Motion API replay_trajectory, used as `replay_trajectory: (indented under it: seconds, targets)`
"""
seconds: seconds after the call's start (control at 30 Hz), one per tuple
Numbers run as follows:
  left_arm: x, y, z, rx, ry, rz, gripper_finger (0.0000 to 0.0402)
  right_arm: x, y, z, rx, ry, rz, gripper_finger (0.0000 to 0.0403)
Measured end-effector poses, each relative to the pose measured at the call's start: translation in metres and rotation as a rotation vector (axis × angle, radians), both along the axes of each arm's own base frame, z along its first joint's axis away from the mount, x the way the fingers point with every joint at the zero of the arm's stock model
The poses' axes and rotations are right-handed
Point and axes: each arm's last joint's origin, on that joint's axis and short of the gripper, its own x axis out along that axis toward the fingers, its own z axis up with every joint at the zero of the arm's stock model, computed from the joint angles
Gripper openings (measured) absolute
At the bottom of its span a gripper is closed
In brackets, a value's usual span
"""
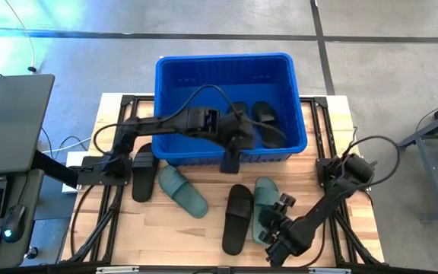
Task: Pick and place slides into bin
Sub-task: Put the green slide into the blue bin
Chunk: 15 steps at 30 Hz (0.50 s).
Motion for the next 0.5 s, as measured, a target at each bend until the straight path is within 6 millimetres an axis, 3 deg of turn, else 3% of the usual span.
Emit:
replay_trajectory:
  seconds: [0.17, 0.5]
  targets:
    - [-0.007, -0.03, 0.0, -0.008, 0.064, -0.063, 0.015, 0.002, -0.001, -0.017, -0.077, 0.093, 0.044, 0.0133]
    - [-0.011, -0.077, -0.003, -0.041, 0.106, -0.121, 0.015, 0.008, -0.011, -0.021, -0.157, 0.109, 0.025, 0.0133]
